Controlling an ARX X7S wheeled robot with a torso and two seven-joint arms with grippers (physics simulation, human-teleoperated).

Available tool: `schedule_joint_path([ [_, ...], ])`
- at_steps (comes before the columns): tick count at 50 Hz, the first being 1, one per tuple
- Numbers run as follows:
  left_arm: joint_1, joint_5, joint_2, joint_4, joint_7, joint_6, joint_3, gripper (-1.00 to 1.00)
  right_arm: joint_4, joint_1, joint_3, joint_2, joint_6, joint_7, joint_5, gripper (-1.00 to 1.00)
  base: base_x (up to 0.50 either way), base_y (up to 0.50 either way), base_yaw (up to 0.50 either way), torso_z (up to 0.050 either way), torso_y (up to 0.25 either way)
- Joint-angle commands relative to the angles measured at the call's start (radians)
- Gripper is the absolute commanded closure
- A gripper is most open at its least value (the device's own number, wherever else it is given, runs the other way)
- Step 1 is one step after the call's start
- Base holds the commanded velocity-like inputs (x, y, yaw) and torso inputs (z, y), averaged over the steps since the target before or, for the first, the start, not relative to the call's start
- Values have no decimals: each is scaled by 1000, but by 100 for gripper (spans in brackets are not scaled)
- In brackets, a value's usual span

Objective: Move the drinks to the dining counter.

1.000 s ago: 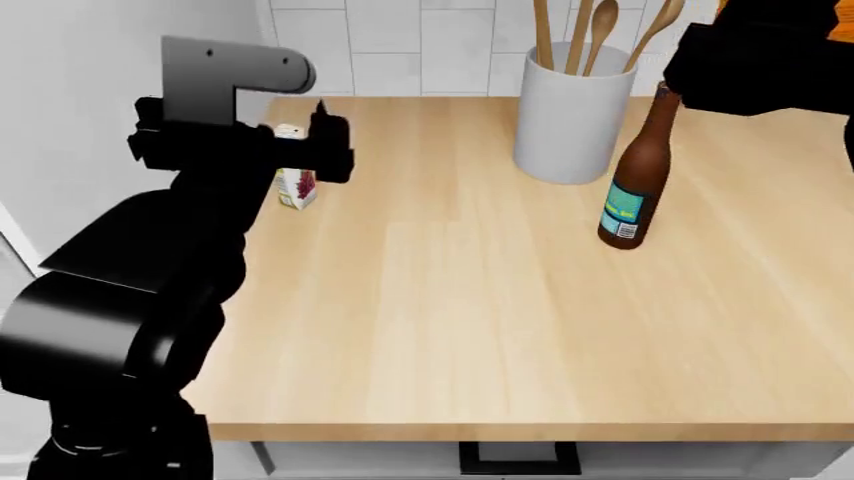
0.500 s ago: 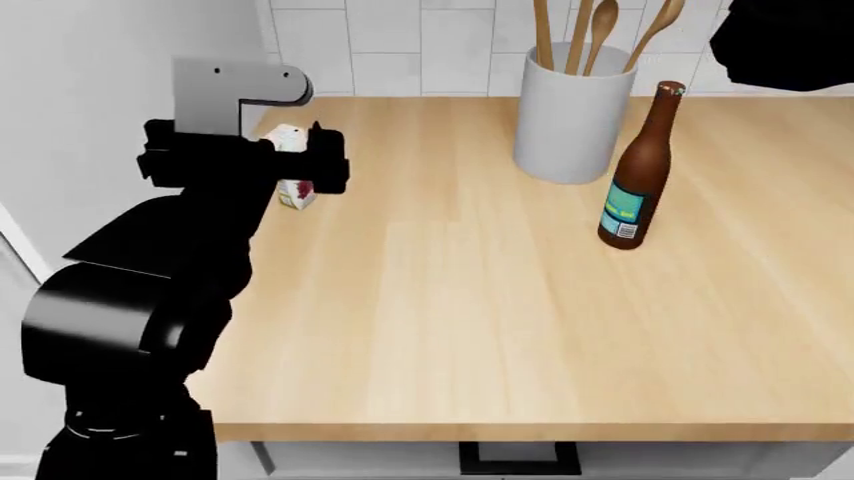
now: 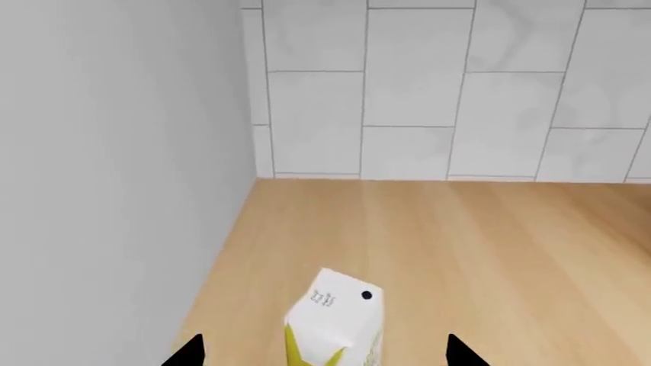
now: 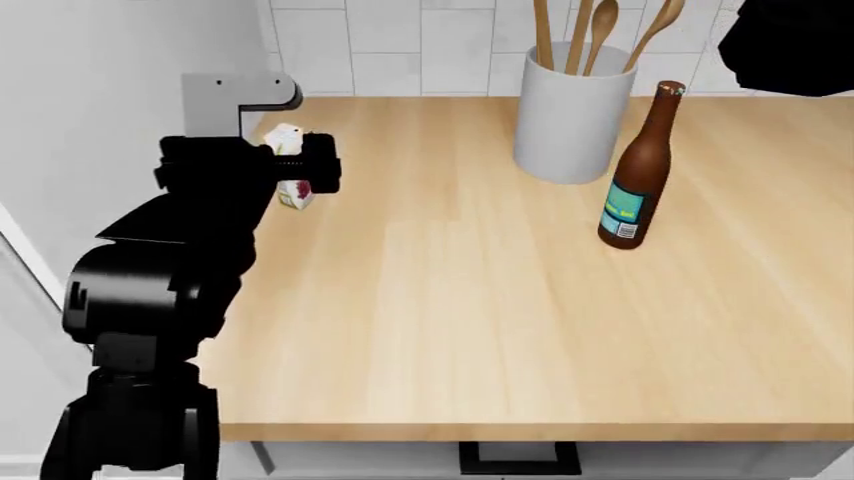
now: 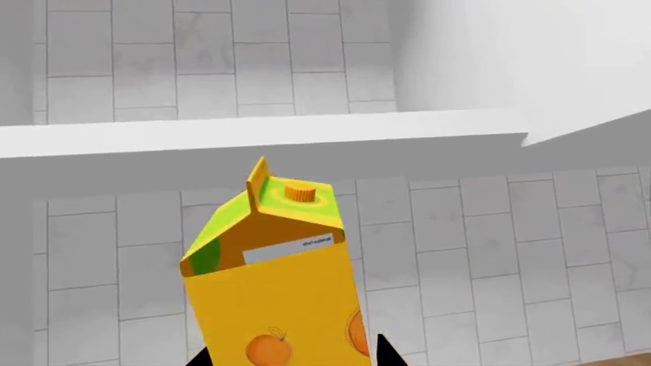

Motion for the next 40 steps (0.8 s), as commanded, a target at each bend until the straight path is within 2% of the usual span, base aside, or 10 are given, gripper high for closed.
schedule_joint_path([
  [1, -49, -2, 4, -197, 38, 110, 3, -100, -2, 75, -20, 20, -20, -2, 5, 100, 0, 0, 0, 0, 0],
  [15, -98, -9, 12, -431, 146, 259, 42, -100, -7, 133, -92, 28, -49, -3, 4, 100, 0, 0, 0, 0, 1],
  [30, -136, 11, 21, -632, 163, 400, 55, -100, -13, 184, -164, 37, -74, -3, 3, 100, 0, 0, 0, 1, 1],
  [35, -132, 17, 23, -639, 181, 411, 75, -100, -22, 212, -195, 47, -88, -2, 6, 100, 0, 0, 0, 0, 2],
  [36, -126, 15, 21, -628, 179, 409, 74, 100, -23, 216, -202, 47, -91, -2, 6, 100, 0, 0, 0, 0, 0],
  [40, -109, -1, 12, -579, 191, 394, 70, 100, -26, 240, -229, 50, -103, -1, 5, 100, 0, 0, 0, 3, 0],
])
